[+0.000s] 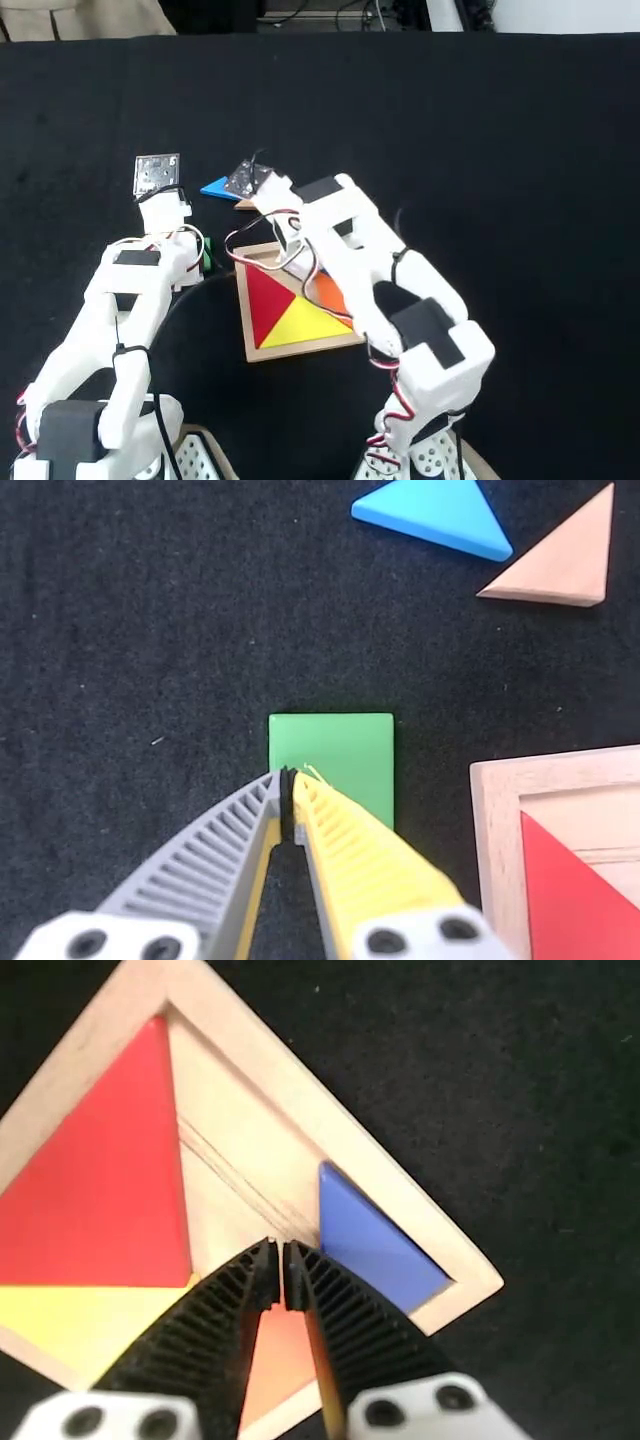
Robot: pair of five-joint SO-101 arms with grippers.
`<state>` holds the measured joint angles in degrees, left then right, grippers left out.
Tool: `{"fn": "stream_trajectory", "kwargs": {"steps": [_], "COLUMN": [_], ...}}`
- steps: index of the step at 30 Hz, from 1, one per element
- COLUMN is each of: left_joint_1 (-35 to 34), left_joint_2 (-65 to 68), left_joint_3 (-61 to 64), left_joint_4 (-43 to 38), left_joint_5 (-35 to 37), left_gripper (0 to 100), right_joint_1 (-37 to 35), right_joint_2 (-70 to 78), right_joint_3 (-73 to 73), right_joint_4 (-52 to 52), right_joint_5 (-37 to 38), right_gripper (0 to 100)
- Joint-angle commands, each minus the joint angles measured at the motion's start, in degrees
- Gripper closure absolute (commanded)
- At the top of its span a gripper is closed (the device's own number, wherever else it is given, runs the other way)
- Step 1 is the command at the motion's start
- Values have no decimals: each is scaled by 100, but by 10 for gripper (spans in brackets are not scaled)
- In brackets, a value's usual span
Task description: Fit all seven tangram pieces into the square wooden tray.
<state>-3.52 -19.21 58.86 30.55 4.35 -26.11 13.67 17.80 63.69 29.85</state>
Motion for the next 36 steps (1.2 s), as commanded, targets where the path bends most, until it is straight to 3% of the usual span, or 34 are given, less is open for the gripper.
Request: {"fn": "stream_trajectory", "kwargs": {"steps": [1, 8, 15, 18, 23, 26, 30, 36], "left_joint_1": [-31, -75, -646, -620, -207, 462, 1130, 1270], "left_joint_2": [-97, -158, -167, -167, 70, 484, 1222, 2444], "left_joint_3": [-57, -110, -338, -453, -1903, -2914, -3925, -5218], "left_joint_4": [-114, -114, -53, 325, 1925, 2716, 3086, 3042], "left_joint_5": [9, 18, 396, -325, -677, -1538, -2303, -2180], "left_gripper": [967, 963, 773, 748, 748, 748, 748, 748], "right_joint_1": [422, 448, 545, 897, 1793, 1969, 2101, 2646], "right_joint_2": [13, -629, -2571, -3081, -3020, -2651, -1938, -1059], "right_joint_3": [-180, -119, 901, 1675, 2009, 1798, 1437, 725], "right_joint_4": [-88, 18, -457, -1284, -2145, -2180, -2189, -2189], "right_joint_5": [70, 18, -519, -879, -1582, -1732, -1802, -1802], "right_gripper": [987, 988, 988, 987, 987, 987, 987, 987]}}
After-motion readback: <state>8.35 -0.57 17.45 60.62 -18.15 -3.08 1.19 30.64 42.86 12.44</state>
